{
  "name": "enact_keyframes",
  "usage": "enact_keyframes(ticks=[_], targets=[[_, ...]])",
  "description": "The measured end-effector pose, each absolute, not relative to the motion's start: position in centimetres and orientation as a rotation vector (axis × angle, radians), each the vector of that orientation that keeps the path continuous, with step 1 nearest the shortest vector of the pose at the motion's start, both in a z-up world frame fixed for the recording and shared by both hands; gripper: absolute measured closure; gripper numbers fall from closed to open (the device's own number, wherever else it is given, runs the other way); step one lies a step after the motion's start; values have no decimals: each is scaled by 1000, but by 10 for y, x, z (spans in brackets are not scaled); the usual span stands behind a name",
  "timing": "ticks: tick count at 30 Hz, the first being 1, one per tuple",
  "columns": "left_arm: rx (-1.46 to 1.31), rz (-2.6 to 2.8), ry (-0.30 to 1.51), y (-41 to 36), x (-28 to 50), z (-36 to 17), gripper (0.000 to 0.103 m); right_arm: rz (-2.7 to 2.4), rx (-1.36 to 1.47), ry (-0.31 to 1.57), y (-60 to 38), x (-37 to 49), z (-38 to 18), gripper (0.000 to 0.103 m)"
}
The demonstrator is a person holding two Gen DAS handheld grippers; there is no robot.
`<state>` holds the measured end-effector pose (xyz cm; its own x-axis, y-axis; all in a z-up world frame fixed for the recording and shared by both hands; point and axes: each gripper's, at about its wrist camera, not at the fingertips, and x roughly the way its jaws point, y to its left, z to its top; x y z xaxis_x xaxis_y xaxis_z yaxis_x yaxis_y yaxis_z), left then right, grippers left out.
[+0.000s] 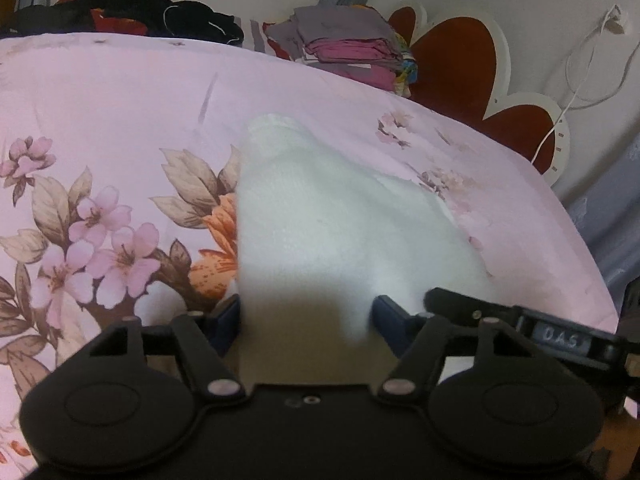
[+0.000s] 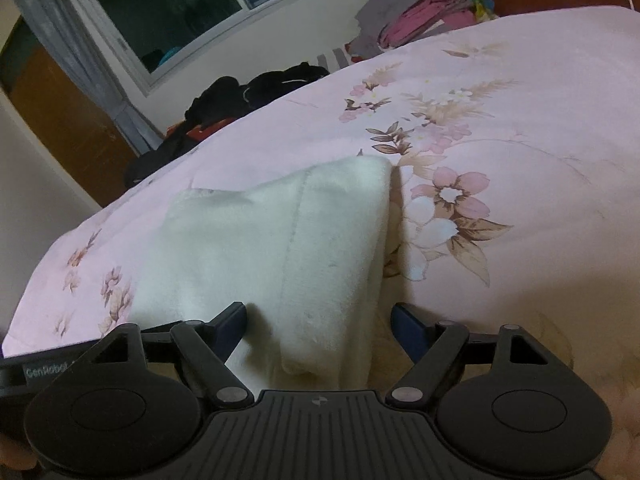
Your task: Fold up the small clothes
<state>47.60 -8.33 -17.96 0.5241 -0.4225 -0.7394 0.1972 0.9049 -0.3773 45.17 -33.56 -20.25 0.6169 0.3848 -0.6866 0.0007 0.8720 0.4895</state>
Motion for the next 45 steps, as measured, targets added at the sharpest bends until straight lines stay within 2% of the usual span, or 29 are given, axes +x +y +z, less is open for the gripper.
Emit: enact_keyframes(ticks=[1, 4, 7, 11, 20, 28, 35, 45], targets=[[-261, -377, 950, -84, 476, -179, 41, 248, 493, 890, -335, 452, -203, 41], [-263, -379, 942, -85, 475, -177, 51, 246, 503, 889, -331, 452, -203, 47], [-268, -374, 937, -85, 474, -174, 59, 267, 543, 895, -331, 452, -202, 65], [-246, -375, 907, -88, 470, -165, 66, 260, 541, 882, -328, 450, -194, 69], [-223, -366, 853, -73, 456, -127, 66, 305, 531, 817, -308, 440, -153, 70], [-196, -325, 801, -20, 433, -89, 66, 370, 524, 778, -249, 426, -115, 70], [-203, -318, 763, 69, 408, -70, 67, 398, 498, 752, -161, 405, -90, 70], [-212, -331, 758, 229, 390, -61, 67, 368, 500, 746, 14, 378, -71, 70]])
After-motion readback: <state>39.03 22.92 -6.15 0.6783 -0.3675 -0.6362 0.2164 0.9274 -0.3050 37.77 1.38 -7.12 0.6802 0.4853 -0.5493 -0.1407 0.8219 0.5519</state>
